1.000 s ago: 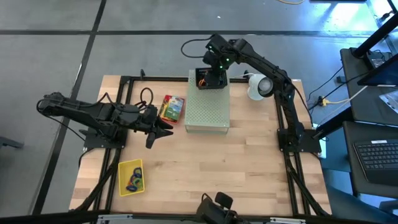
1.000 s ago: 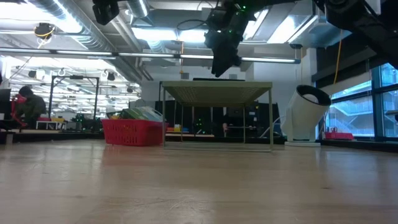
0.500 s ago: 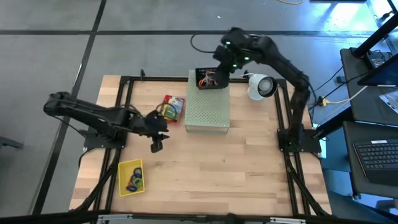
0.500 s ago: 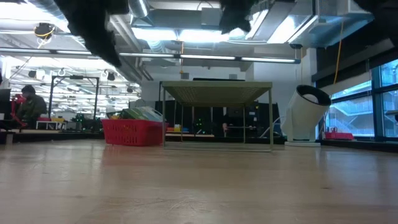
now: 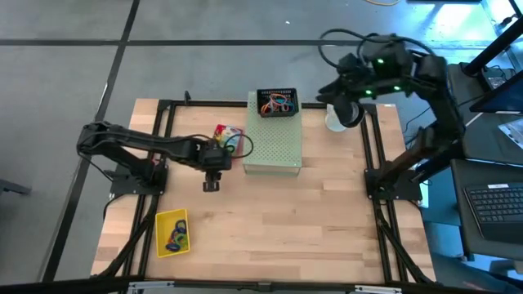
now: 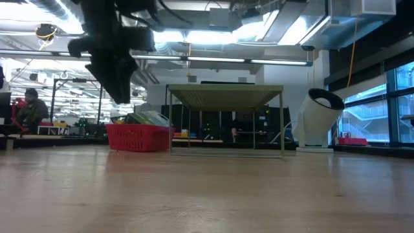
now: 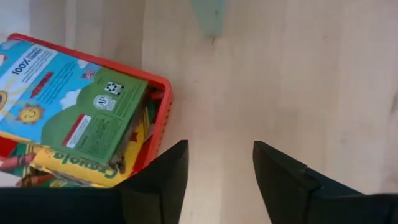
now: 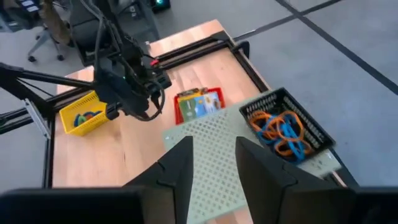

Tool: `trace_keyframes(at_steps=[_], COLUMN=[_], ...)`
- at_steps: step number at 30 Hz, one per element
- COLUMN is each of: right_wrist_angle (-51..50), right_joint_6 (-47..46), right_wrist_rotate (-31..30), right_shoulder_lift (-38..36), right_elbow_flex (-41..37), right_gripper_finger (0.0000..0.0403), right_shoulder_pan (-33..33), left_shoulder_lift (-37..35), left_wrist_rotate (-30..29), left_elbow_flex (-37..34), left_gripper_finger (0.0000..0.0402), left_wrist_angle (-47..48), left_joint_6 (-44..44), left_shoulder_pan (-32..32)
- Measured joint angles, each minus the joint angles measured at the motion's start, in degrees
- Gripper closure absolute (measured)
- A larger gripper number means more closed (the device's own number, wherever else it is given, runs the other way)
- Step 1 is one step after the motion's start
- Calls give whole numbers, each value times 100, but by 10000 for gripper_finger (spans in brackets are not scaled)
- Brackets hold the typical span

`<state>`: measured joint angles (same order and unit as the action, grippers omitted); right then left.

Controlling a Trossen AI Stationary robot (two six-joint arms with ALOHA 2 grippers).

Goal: Pick & Place Office Desk Supplies
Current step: Put the orange bin on the shelf

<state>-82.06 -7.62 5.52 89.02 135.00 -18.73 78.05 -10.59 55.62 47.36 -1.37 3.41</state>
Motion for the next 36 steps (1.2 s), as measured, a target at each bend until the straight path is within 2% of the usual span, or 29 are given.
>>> trace_keyframes(at_steps=[9, 25, 32, 36], right_wrist_angle=[-528, -642, -641, -640], right_joint_6=[-200, -243, -243, -243], right_wrist_rotate=[-212, -210, -210, -212], right_shoulder_lift=[-260, -254, -254, -254], right_elbow_flex=[0, 0, 0, 0], right_gripper_finger=[289, 289, 289, 289], right_shoulder_pan=[335, 845, 996, 1061], left_shoulder_lift=[616, 1116, 1132, 1132], left_wrist_rotate=[-107, -383, -270, 60], left_elbow_flex=[27, 26, 23, 23], left_gripper_finger=[185, 187, 185, 192], left_wrist_angle=[36, -255, -369, -434], left_joint_6=[301, 575, 724, 822], left_shoulder_pan=[-431, -666, -793, -929])
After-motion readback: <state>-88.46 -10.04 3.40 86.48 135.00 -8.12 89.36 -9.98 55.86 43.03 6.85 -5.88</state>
